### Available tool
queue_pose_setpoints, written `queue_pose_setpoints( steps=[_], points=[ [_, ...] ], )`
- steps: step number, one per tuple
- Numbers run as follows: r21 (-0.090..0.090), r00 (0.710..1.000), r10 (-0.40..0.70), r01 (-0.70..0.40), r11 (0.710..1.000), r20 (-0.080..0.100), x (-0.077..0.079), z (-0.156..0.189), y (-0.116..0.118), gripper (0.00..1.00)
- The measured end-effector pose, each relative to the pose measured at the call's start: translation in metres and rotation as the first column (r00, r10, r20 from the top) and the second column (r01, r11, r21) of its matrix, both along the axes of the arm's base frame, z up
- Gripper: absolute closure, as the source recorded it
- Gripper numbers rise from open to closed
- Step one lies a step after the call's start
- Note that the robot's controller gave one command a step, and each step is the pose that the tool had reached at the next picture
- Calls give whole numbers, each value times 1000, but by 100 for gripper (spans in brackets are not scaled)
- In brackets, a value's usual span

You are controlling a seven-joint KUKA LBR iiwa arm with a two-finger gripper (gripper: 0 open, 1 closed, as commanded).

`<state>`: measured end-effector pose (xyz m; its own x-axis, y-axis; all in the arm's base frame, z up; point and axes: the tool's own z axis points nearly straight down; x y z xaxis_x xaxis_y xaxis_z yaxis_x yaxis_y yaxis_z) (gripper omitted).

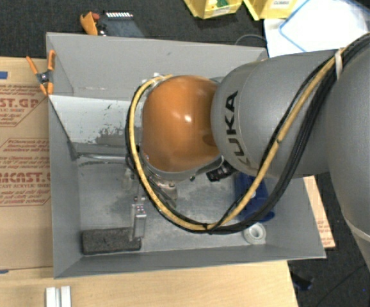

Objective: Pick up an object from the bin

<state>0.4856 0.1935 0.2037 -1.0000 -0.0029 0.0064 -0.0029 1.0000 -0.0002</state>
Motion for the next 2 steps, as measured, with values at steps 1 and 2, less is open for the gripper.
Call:
queue_pose_setpoints(
  steps=[1,2],
  points=[
    [1,1000,-2,2,1000,7,2,3,-1,0],
    [4,1000,18,-18,1000,10,-3,-98,35,0]
  ],
)
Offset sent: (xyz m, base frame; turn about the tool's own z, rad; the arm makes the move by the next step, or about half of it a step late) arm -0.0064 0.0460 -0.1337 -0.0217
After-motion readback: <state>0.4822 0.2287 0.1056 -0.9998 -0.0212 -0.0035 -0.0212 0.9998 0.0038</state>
